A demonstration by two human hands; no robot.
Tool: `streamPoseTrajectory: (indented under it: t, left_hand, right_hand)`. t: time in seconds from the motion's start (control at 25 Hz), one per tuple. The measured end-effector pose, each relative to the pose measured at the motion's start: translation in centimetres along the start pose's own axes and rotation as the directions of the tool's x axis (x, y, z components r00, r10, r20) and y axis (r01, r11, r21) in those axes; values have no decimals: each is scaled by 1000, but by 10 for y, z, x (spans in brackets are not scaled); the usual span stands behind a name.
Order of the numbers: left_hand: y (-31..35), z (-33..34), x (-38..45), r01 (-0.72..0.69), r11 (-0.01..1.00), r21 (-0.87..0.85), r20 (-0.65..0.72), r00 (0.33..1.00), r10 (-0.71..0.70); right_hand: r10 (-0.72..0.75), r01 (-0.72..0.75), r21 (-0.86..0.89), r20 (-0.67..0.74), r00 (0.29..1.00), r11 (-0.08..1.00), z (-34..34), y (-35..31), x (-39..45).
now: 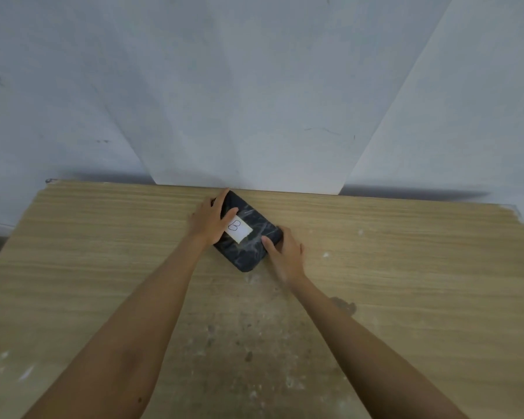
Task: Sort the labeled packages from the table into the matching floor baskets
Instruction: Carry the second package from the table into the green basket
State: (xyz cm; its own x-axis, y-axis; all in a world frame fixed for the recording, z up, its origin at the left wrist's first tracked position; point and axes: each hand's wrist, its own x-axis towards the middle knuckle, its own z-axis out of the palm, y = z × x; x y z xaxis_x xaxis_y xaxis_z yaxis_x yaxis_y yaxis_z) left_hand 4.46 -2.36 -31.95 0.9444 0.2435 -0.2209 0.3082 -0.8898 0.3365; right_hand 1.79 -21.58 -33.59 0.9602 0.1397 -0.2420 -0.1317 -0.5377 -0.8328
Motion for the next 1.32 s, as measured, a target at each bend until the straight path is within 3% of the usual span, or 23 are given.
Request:
streamPoseTrajectory:
  t: [0.16,0.28,0.64,0.84,1.32]
  left_hand:
    - [7,14,-47,200,980,-16,-43,979,-200]
    - [24,24,-95,228,971,-74,-76,969,-234]
    - [67,2,-225,-82,973,-215,-321,947,9]
    - [118,7,-294,-224,878,-424,-277,955,110]
    - [379,87,-342,-433,787,-439,-253,900,354]
  right_hand:
    - [77,-59,125,-146,986,990,14,3,-41]
    - [49,-22,164,-166,985,986,6,3,-69]
    - [-74,130,308,-187,979,942,-68,11,-174]
    - [-79,173,362,-261,962,916,-131,35,-252]
    - [45,132,344,-461,886,930,-372,158,-311]
